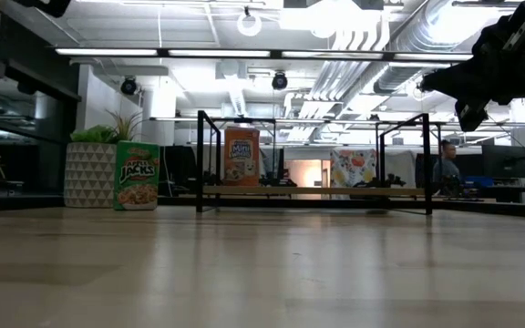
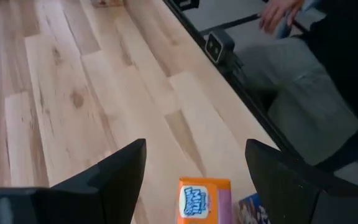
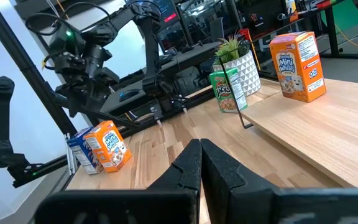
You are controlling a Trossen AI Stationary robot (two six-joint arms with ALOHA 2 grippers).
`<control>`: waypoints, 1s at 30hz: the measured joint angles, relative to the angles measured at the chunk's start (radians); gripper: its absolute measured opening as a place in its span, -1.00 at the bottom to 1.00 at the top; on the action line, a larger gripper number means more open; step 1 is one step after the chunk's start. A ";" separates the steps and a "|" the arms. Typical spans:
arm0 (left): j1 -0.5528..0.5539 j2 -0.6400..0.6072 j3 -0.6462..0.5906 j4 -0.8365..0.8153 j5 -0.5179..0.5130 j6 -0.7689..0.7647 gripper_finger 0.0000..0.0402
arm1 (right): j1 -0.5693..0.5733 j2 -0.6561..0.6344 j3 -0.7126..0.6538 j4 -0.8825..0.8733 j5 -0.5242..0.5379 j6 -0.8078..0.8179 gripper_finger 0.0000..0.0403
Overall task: Stack cereal on shelf
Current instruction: Put the orange cereal box on the shelf aligned with the other orange cereal box
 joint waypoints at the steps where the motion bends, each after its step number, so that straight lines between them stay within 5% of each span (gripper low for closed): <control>1: 0.000 0.000 0.000 0.008 -0.002 0.000 0.33 | 0.000 0.000 0.000 0.000 0.000 0.000 -1.00; 17: 0.009 0.000 0.000 0.053 -0.058 0.098 0.34 | 0.000 0.000 0.000 0.000 0.000 0.000 -1.00; 30: 0.024 0.000 0.000 -0.052 -0.067 0.096 0.82 | 0.000 0.000 0.000 0.000 0.000 0.000 -1.00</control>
